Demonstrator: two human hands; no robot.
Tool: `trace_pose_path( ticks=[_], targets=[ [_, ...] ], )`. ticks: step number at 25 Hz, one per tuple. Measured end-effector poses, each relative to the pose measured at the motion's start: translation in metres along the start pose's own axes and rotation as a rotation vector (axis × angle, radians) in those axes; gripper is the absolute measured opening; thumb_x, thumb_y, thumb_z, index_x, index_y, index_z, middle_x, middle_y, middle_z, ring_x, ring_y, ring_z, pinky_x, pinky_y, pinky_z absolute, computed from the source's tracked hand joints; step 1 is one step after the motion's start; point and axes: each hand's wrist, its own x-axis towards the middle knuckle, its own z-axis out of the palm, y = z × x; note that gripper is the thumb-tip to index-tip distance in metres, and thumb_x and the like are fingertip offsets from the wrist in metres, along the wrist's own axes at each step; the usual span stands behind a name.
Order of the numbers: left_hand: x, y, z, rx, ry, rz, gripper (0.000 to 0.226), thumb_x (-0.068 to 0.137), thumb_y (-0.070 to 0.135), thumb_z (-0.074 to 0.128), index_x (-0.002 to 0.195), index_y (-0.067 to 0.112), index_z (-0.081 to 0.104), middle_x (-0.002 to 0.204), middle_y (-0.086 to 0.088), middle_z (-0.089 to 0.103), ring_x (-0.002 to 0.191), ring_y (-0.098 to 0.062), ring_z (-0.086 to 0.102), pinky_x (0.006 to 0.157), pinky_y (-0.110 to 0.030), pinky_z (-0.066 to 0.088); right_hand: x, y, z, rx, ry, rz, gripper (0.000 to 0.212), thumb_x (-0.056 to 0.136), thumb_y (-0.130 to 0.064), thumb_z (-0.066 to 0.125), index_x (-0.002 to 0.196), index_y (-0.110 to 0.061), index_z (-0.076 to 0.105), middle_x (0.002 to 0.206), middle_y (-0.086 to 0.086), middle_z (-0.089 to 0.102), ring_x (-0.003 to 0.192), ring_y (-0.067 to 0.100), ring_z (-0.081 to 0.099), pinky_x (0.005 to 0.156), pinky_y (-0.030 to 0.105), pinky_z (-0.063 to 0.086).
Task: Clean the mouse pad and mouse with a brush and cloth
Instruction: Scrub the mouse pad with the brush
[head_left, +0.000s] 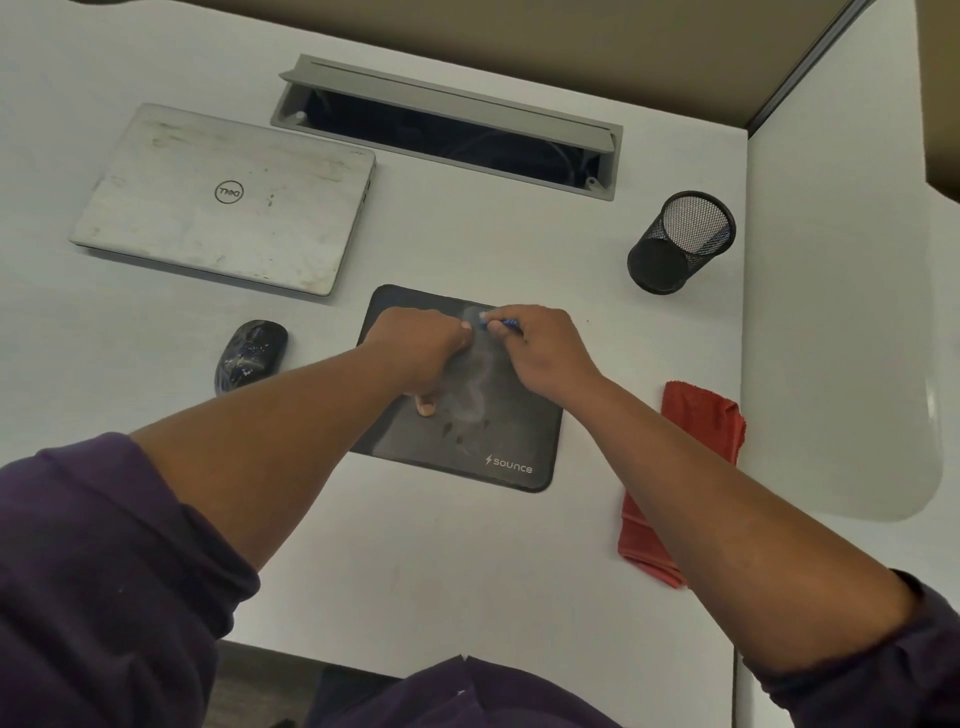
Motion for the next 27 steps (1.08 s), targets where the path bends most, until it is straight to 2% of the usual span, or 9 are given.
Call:
trace_pose_path(
  ticks=[2,5,9,13,14,17,20,24,27],
  targets=[
    [-0.002,-0.001,0.001,-0.006,0.037,-0.015,0.104,0.048,0.051,0.096,0.139,0.035,0.049,0.076,0.009,0.05,0.077,-0.022,0.058,0.053,-0.028,0.034,0.001,-0.006,-0.001,0.041,-0.041,0.035,0.019,0.098,-0.032,0.054,0.094,-0.03,0.073,0.089,-0.011,0.072,0.079,0.006,0.06,0.072,0.025,0.045],
    [-0.002,-0.002,0.004,-0.018,0.057,-0.027,0.131,0.048,0.051,0.097,0.155,0.032,0.024,0.1,0.003,0.066,0.094,-0.025,0.066,0.06,-0.031,0.041,-0.008,-0.009,-0.005,0.071,0.053,0.08,0.019,0.098,-0.03,0.053,0.087,-0.028,0.069,0.084,-0.008,0.07,0.081,0.012,0.063,0.075,0.028,0.046],
    [-0.005,0.0,0.001,-0.072,0.099,-0.051,0.138,0.043,0.046,0.099,0.152,0.031,0.016,0.103,-0.001,0.067,0.09,-0.028,0.068,0.062,-0.032,0.046,-0.044,-0.018,0.007,0.184,-0.387,0.044,0.015,0.094,-0.024,0.059,0.084,-0.022,0.07,0.082,-0.005,0.074,0.079,0.01,0.068,0.076,0.028,0.052],
    [-0.014,-0.002,0.008,-0.107,0.158,-0.075,0.142,0.045,0.046,0.098,0.154,0.032,0.006,0.09,0.001,0.063,0.079,-0.027,0.066,0.057,-0.03,0.042,-0.058,-0.017,0.017,0.248,-0.179,-0.071,0.02,0.099,-0.021,0.055,0.097,-0.015,0.074,0.084,-0.012,0.072,0.074,0.003,0.064,0.068,0.021,0.049],
    [-0.015,-0.002,0.011,-0.117,0.174,-0.085,0.143,0.047,0.045,0.097,0.154,0.032,0.003,0.09,0.001,0.063,0.076,-0.025,0.064,0.055,-0.029,0.039,-0.061,-0.018,0.018,0.246,-0.206,-0.09,0.02,0.099,-0.022,0.056,0.1,-0.017,0.076,0.077,-0.021,0.069,0.066,-0.004,0.06,0.06,0.011,0.043],
    [-0.019,0.0,0.017,-0.136,0.215,-0.125,0.143,0.05,0.045,0.095,0.154,0.032,-0.002,0.095,0.002,0.067,0.077,-0.026,0.065,0.055,-0.029,0.039,-0.056,-0.019,0.013,0.301,-0.18,-0.064,0.019,0.095,-0.022,0.057,0.095,-0.022,0.076,0.055,-0.025,0.058,0.046,-0.001,0.048,0.048,0.009,0.032],
    [-0.024,0.001,0.023,-0.144,0.247,-0.17,0.142,0.051,0.047,0.094,0.155,0.029,-0.002,0.092,0.001,0.064,0.078,-0.026,0.066,0.055,-0.029,0.038,-0.033,-0.016,0.0,0.282,-0.011,0.06,0.013,0.091,-0.022,0.054,0.087,-0.028,0.065,0.066,-0.011,0.066,0.05,0.0,0.05,0.05,0.013,0.038],
    [-0.031,0.001,0.029,-0.186,0.274,-0.225,0.125,0.055,0.046,0.094,0.147,0.025,0.013,0.083,0.003,0.058,0.067,-0.027,0.059,0.052,-0.029,0.035,-0.005,-0.016,-0.004,0.403,-0.251,0.225,0.013,0.096,-0.022,0.049,0.086,-0.018,0.056,0.073,0.003,0.075,0.062,0.01,0.066,0.064,0.027,0.055],
    [-0.034,0.0,0.031,-0.186,0.288,-0.233,0.102,0.057,0.042,0.094,0.13,0.021,0.025,0.068,0.004,0.047,0.056,-0.026,0.051,0.047,-0.028,0.03,0.014,-0.022,-0.003,0.282,-0.097,0.186,0.017,0.101,-0.022,0.048,0.087,-0.015,0.055,0.069,-0.001,0.072,0.06,0.001,0.065,0.064,0.016,0.049]
  ],
)
